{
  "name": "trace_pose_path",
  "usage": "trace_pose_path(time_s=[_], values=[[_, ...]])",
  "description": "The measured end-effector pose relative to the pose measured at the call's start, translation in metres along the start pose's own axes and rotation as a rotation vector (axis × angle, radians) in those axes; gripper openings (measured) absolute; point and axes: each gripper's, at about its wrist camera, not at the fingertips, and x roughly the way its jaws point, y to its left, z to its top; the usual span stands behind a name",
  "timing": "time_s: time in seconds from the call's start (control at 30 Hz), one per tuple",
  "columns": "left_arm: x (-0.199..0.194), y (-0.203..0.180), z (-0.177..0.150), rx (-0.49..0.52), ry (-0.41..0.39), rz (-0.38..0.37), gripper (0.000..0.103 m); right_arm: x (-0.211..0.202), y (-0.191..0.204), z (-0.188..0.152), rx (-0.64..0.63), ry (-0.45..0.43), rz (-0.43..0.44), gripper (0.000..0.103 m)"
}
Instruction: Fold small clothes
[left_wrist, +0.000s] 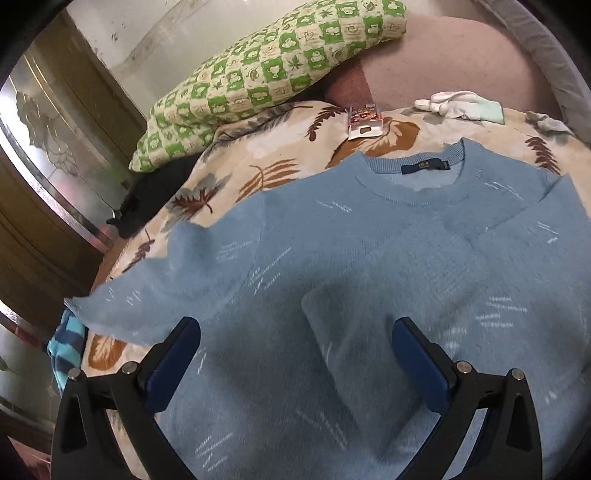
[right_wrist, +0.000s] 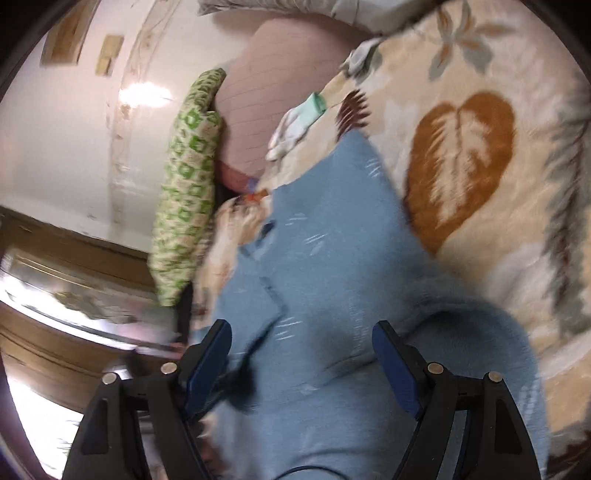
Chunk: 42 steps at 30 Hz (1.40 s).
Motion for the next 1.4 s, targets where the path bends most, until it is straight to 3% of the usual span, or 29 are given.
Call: trace_pose_path(time_s=[0.03,0.13,0.2,0.23,0.27,0.37,0.5,0.6,0.63,0.67,0.73,0.87,0.97,1.1,1.23,1.33,1.4], values=[[0.002,-0.001,0.003,0.003,0.001,0.022,0.101,0.0,0.001,0.001,0.008,0.003,0.027,0.081],[0.005,-0.003,0.005,0.007,0.003,0.032,0.082,0.003,0.0,0.002,0.028,0.028,0.039,0.081],[0.007,-0.002,0.003,0.015,0.009,0.026,0.062,0.005,-0.009,-0.001,0.058,0.054,0.035,0.081],[0.009,0.001,0.0,0.008,0.023,0.015,0.039,0.009,-0.013,-0.002,0.085,0.078,0.031,0.081],[0.012,0.006,-0.002,-0.015,0.05,-0.014,0.028,0.009,-0.018,-0.004,0.095,0.088,0.025,0.081],[0.022,0.029,-0.01,-0.106,0.106,-0.041,0.019,0.012,-0.025,-0.006,0.114,0.104,-0.01,0.081],[0.022,0.06,-0.021,-0.188,0.103,0.006,0.019,0.009,-0.028,-0.005,0.113,0.102,-0.022,0.081],[0.011,0.061,-0.02,-0.189,0.093,-0.093,0.019,0.008,-0.035,-0.005,0.145,0.103,-0.022,0.081],[0.006,0.053,-0.017,-0.164,0.087,-0.112,0.026,0.008,-0.037,-0.004,0.156,0.105,-0.019,0.081],[0.002,0.047,-0.015,-0.146,0.088,-0.125,0.048,0.01,-0.038,-0.004,0.162,0.106,-0.016,0.081],[-0.008,0.03,-0.012,-0.129,0.081,-0.148,0.082,0.008,-0.039,-0.005,0.159,0.105,-0.016,0.081],[-0.024,-0.012,-0.009,-0.032,0.018,-0.099,0.083,0.008,-0.038,-0.006,0.143,0.103,-0.026,0.081],[-0.021,-0.033,-0.009,0.019,0.021,-0.089,0.083,0.011,-0.038,-0.005,0.149,0.107,-0.027,0.081],[0.006,-0.022,-0.001,-0.008,0.053,0.006,0.083,0.013,-0.038,-0.006,0.141,0.113,-0.033,0.081],[0.014,-0.013,0.003,-0.007,0.09,0.001,0.083,0.016,-0.037,-0.006,0.134,0.119,-0.034,0.081],[-0.013,-0.026,0.0,0.039,0.037,-0.06,0.083,0.018,-0.037,-0.005,0.141,0.12,-0.032,0.081],[-0.022,-0.038,-0.003,0.086,0.008,-0.034,0.083,0.019,-0.037,-0.005,0.143,0.12,-0.033,0.081]])
